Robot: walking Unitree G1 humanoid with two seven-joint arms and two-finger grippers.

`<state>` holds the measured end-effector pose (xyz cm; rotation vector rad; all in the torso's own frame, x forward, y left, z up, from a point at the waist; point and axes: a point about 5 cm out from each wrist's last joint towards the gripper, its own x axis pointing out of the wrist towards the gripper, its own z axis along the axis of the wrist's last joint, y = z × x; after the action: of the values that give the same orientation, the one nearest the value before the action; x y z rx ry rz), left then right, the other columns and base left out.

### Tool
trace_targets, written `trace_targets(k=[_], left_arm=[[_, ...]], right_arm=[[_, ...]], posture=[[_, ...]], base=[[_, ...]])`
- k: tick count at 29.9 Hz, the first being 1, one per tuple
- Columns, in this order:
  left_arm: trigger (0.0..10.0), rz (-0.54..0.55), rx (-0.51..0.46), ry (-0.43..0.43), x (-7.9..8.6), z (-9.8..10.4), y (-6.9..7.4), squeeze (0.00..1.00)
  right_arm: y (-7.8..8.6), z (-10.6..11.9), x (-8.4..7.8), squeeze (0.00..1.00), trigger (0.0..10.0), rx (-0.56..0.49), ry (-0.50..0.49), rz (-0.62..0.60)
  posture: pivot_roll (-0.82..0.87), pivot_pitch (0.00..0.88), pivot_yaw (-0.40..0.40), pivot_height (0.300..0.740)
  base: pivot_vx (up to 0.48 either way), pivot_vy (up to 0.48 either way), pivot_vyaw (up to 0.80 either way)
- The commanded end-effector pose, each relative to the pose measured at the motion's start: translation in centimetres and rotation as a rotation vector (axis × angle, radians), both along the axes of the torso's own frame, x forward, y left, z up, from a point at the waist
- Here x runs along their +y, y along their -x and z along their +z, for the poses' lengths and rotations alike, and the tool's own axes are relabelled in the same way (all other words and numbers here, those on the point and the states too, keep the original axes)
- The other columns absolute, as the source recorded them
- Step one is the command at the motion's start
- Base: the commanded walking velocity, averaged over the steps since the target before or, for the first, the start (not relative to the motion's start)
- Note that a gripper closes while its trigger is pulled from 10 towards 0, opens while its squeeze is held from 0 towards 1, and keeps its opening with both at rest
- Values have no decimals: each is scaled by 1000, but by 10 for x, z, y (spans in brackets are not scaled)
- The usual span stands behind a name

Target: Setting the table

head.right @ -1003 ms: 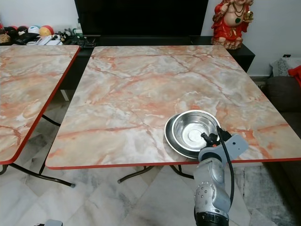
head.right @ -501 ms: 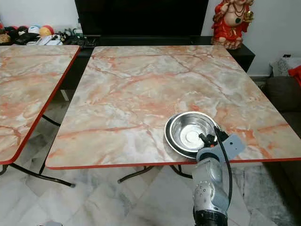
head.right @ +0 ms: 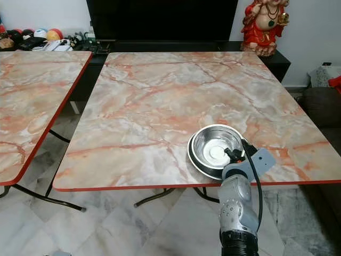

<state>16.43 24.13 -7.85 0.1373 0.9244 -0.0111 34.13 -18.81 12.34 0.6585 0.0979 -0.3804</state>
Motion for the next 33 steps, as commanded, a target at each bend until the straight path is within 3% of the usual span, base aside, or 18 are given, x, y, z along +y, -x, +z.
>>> trace_targets(k=[1,5,6,7,12,13,14,33], left_arm=[[10000,-4,24,1,-1,-4,8,0],[10000,-4,25,0,0,-4,9,0],[10000,-3,26,-1,0,-4,9,0],[10000,-2,26,-1,1,-4,9,0],[10000,-2,27,-3,2,-4,10,0],[10000,-1,26,-2,2,-4,10,0],[10000,-1,26,-3,2,-3,9,0],[10000,0,21,0,0,-3,8,0]], right_arm=[[-2,2,-2,0,10000,-11,-1,-6],[-3,0,-2,0,10000,-4,-4,-8],[-3,0,-2,176,10000,-3,-6,-10],[-3,-1,-2,612,10000,-1,-10,-10],[-4,-2,-1,553,10000,8,-9,-1],[-4,-3,-1,427,10000,10,-9,-2],[-4,-3,-1,0,10000,12,-8,-3],[-3,3,-1,0,10000,-4,14,3]], posture=[[-39,113,3,740],[-38,112,4,740],[-36,112,5,740],[-37,112,5,740],[-34,113,5,740],[-34,113,5,740],[-34,113,5,740],[-41,113,2,740]], base=[[0,0,0],[0,0,0],[0,0,0],[0,0,0],[0,0,0],[0,0,0],[0,0,0],[0,0,0]])
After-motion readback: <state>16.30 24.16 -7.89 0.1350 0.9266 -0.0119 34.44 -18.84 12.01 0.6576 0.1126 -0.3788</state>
